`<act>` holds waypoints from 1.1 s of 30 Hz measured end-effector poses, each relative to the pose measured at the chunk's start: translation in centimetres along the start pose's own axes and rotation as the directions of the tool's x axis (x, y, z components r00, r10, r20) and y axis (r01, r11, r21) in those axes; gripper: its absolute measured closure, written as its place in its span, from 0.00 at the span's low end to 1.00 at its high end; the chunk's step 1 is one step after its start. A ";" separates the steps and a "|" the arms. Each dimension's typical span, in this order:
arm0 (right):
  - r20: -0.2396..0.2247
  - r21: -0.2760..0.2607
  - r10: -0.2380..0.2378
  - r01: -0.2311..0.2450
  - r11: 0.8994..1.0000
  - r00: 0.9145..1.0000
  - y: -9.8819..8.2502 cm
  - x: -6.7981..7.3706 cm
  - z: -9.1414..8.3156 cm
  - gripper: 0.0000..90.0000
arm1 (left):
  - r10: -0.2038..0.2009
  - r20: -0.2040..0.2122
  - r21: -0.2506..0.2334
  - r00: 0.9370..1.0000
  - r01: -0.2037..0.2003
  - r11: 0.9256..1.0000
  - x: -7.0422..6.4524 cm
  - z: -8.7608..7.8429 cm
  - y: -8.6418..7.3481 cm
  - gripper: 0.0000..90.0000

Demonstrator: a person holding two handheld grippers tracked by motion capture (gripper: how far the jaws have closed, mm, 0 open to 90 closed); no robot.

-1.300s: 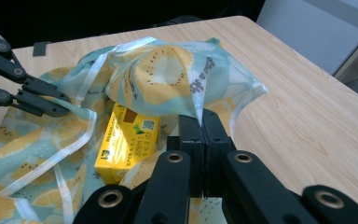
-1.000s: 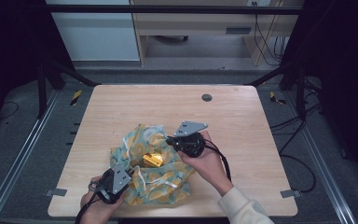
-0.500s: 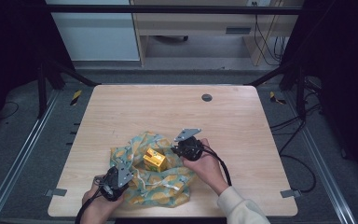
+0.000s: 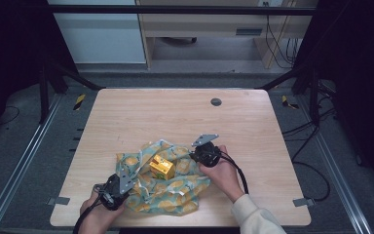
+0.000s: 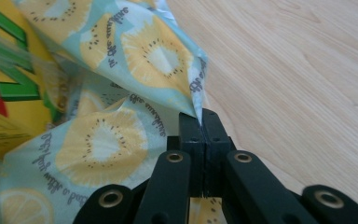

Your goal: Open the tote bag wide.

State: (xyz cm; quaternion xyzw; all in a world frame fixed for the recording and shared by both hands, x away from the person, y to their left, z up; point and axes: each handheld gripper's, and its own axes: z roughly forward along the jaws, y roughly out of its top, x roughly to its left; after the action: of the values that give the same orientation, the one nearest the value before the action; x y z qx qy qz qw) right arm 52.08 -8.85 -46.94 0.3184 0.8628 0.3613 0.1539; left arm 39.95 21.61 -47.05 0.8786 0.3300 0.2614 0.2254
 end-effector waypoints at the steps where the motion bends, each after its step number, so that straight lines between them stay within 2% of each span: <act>1: 0.000 0.000 0.000 0.000 1.000 1.000 0.0 0.0 0.0 1.00 | 0.000 0.000 0.000 1.000 0.000 1.000 0.0 0.0 0.0 0.99; 3: 0.033 0.001 0.008 -0.008 1.000 0.999 -0.2 -0.4 0.0 1.00 | 0.004 -0.015 0.018 1.000 -0.003 1.000 0.3 -0.1 -0.2 1.00; 6: 0.030 0.003 0.018 -0.018 1.000 0.999 -0.4 -0.8 0.1 0.99 | 0.001 -0.010 0.024 1.000 -0.001 1.000 0.3 -0.1 -0.3 0.99; 7: 0.030 0.004 0.018 -0.018 1.000 0.999 -0.4 -0.8 0.1 0.95 | 0.001 -0.010 0.024 1.000 -0.001 1.000 0.3 -0.1 -0.3 0.99; 8: 0.028 0.008 0.015 -0.015 1.000 0.999 -0.4 -0.7 0.1 0.87 | -0.007 -0.006 -0.001 1.000 0.007 1.000 0.2 -0.3 -0.3 0.96; 10: 0.060 0.004 -0.014 0.014 1.000 0.998 -0.2 -0.3 -0.4 0.70 | -0.014 0.000 -0.044 1.000 0.014 0.999 0.1 -0.8 -0.2 0.89; 11: 0.069 -0.005 -0.026 0.027 1.000 0.997 0.0 -0.1 -0.9 0.65 | -0.014 0.000 -0.044 1.000 0.014 0.999 0.1 -0.8 -0.2 0.88; 12: 0.077 -0.015 -0.035 0.037 0.999 0.996 0.2 0.1 -1.5 0.61 | -0.019 -0.006 -0.094 1.000 0.018 0.995 -0.1 -1.4 0.0 0.84; 13: 0.077 -0.015 -0.035 0.037 0.999 0.996 0.2 0.1 -1.5 0.61 | -0.019 -0.006 -0.094 1.000 0.018 0.995 -0.1 -1.4 0.0 0.81; 14: 0.074 -0.055 -0.050 0.054 0.997 0.996 0.5 0.5 -2.8 0.56 | -0.026 -0.009 -0.135 1.000 0.025 0.990 -0.2 -1.9 0.1 0.77; 16: 0.073 -0.070 -0.058 0.063 0.996 0.996 0.7 0.9 -4.0 0.51 | -0.041 -0.011 -0.171 0.999 0.038 0.984 -0.3 -2.4 0.3 0.69; 17: 0.076 -0.076 -0.064 0.070 0.995 0.995 0.8 1.1 -4.6 0.50 | -0.048 -0.003 -0.195 0.999 0.046 0.980 -0.3 -2.7 0.3 0.67; 18: 0.078 -0.088 -0.069 0.075 0.993 0.995 0.9 1.4 -5.1 0.49 | -0.071 0.012 -0.221 0.997 0.071 0.973 -0.3 -3.1 0.4 0.64; 19: 0.078 -0.088 -0.069 0.075 0.993 0.995 0.9 1.4 -5.1 0.49 | -0.071 0.012 -0.221 0.997 0.071 0.973 -0.3 -3.1 0.4 0.63; 20: 0.064 -0.107 -0.074 0.081 0.991 0.995 1.0 2.0 -6.1 0.49 | -0.109 0.049 -0.283 0.993 0.118 0.952 -0.2 -4.1 0.4 0.63; 22: 0.046 -0.125 -0.088 0.094 0.988 0.995 0.9 2.7 -6.9 0.49 | -0.127 0.036 -0.307 0.991 0.131 0.943 0.0 -5.0 0.7 0.62; 23: 0.046 -0.125 -0.088 0.094 0.988 0.995 0.9 2.7 -6.9 0.49 | -0.127 0.036 -0.307 0.991 0.131 0.943 0.0 -5.0 0.7 0.61; 24: 0.030 -0.133 -0.102 0.105 0.986 0.994 0.6 3.5 -7.4 0.49 | -0.145 0.024 -0.324 0.989 0.145 0.935 0.4 -5.2 1.2 0.61; 25: 0.030 -0.133 -0.102 0.105 0.986 0.994 0.6 3.5 -7.4 0.49 | -0.145 0.024 -0.324 0.989 0.145 0.935 0.4 -5.2 1.2 0.61; 26: 0.014 -0.130 -0.116 0.117 0.985 0.993 -0.1 4.2 -7.7 0.49 | -0.167 0.023 -0.307 0.986 0.166 0.937 1.0 -4.9 1.9 0.61; 29: -0.009 -0.108 -0.150 0.148 0.983 0.989 -1.2 5.0 -7.3 0.48 | -0.154 -0.001 -0.282 0.988 0.147 0.948 1.7 -3.8 3.1 0.59; 31: -0.036 -0.091 -0.158 0.154 0.984 0.987 -1.6 5.4 -6.7 0.48 | -0.171 0.016 -0.277 0.985 0.169 0.946 2.0 -2.4 3.6 0.52; 32: -0.051 -0.086 -0.158 0.153 0.984 0.986 -1.7 5.6 -6.4 0.47 | -0.171 0.016 -0.277 0.985 0.169 0.946 2.0 -2.4 3.6 0.51; 33: -0.066 -0.079 -0.151 0.146 0.986 0.986 -1.8 5.8 -6.2 0.46 | -0.163 0.009 -0.238 0.987 0.160 0.958 2.1 -1.1 3.7 0.52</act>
State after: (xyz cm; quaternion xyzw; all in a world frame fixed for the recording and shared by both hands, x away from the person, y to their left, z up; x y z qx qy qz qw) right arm 43.88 -9.18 -44.16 0.2340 0.8752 0.3916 0.1611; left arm 42.35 20.85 -43.45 0.8140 0.3682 0.2842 0.3479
